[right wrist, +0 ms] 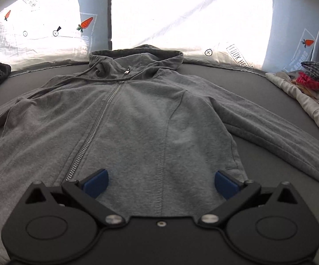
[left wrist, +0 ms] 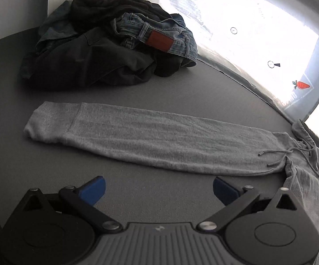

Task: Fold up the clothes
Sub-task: 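Grasp the other sleeve cuff with the left tool and fold it across the body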

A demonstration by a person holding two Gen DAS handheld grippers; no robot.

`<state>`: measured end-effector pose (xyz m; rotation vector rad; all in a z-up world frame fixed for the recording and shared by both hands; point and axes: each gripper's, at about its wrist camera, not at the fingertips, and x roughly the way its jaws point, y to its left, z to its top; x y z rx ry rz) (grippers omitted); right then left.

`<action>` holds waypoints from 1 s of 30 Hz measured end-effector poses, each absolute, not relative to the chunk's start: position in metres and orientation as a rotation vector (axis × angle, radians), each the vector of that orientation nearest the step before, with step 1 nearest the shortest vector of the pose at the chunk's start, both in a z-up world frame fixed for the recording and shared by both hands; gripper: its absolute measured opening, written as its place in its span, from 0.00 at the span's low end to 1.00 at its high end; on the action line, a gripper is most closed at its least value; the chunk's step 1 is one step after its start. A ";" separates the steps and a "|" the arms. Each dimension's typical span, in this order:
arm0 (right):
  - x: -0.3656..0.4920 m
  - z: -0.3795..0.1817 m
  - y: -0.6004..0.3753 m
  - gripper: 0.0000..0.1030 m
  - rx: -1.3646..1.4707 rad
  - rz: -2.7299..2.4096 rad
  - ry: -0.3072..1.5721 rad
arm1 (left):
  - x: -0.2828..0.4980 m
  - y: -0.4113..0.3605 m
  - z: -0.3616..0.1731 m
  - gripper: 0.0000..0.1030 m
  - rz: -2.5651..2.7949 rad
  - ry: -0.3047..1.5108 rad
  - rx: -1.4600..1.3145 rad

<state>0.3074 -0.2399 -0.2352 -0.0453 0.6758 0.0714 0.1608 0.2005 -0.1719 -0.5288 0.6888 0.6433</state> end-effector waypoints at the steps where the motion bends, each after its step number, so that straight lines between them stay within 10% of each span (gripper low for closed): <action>1: 0.308 -0.235 -0.242 1.00 -0.032 0.075 0.678 | 0.156 0.208 -0.174 0.99 0.670 0.678 -0.546; 22: 0.315 -0.237 -0.242 1.00 -0.022 0.088 0.677 | 0.188 0.285 -0.209 0.98 1.105 0.687 -0.549; 24: 0.315 -0.237 -0.241 1.00 -0.023 0.087 0.676 | 0.188 0.280 -0.210 0.90 1.122 0.667 -0.516; 30: 0.314 -0.237 -0.241 1.00 -0.023 0.085 0.675 | 0.172 0.287 -0.204 0.23 1.132 0.573 -0.573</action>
